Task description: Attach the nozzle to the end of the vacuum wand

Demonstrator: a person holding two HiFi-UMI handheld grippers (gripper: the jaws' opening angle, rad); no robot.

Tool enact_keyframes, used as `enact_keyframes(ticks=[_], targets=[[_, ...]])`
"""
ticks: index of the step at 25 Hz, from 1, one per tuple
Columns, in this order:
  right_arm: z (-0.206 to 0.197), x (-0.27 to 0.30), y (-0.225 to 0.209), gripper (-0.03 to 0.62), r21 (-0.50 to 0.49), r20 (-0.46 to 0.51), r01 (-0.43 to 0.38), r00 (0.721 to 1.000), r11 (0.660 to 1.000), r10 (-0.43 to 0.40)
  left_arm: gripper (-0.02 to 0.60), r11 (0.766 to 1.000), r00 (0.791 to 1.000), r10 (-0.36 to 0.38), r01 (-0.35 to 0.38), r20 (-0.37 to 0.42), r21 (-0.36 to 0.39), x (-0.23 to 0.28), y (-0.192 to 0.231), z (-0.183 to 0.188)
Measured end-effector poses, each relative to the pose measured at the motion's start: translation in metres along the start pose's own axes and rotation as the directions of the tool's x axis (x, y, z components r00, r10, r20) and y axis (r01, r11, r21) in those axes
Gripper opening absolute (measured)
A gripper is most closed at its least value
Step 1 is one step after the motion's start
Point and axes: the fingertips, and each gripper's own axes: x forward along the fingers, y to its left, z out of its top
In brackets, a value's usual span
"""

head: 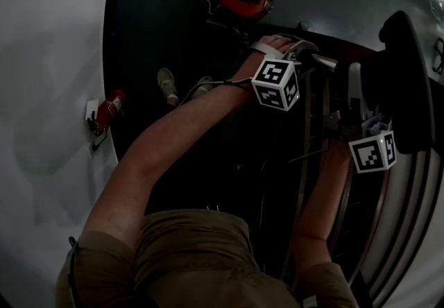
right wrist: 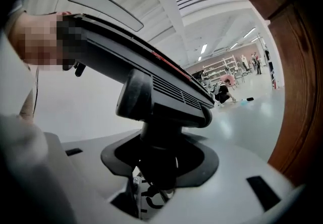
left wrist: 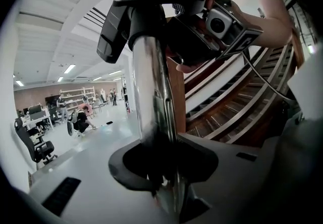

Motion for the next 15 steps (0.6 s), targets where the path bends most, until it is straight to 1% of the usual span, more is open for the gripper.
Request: enact_keyframes(ticks=[3, 6, 8, 9, 11, 12, 15], targets=[[-0.003, 0.003, 0.003, 0.183, -0.038, -0.043, -0.02, 0.999, 0.999, 0.018, 0.117, 1.0, 1.0, -0.006, 0.006, -0.027, -0.004, 0.0, -0.001, -0.002], [-0.007, 0.007, 0.006, 0.183, -0.126, -0.107, 0.004, 0.994, 0.992, -0.018, 0.117, 1.0, 0.999, -0.017, 0.018, -0.047, 0.014, 0.003, -0.004, -0.003], [-0.008, 0.008, 0.009, 0.183, -0.173, -0.086, 0.007, 0.996, 0.985, -0.022, 0.117, 1.0, 0.999, -0.013, 0.014, -0.04, 0.01, 0.003, -0.004, -0.004], [-0.008, 0.005, 0.011, 0.183, -0.172, -0.055, -0.005, 0.998, 0.985, -0.004, 0.115, 1.0, 0.999, -0.012, 0.012, -0.03, 0.0, 0.002, -0.005, -0.005], [-0.006, -0.003, 0.014, 0.183, -0.137, 0.009, -0.031, 0.999, 0.99, 0.033, 0.115, 1.0, 1.0, -0.01, 0.01, -0.009, -0.014, -0.002, -0.007, -0.004], [-0.006, -0.007, 0.014, 0.183, -0.114, 0.03, -0.035, 0.999, 0.993, 0.038, 0.115, 1.0, 1.0, -0.01, 0.01, -0.002, -0.012, -0.003, -0.008, -0.003], [-0.01, -0.011, 0.005, 0.183, -0.027, 0.05, -0.004, 0.999, 1.0, 0.006, 0.115, 1.0, 1.0, -0.008, 0.008, 0.011, 0.006, -0.004, -0.006, -0.004]])
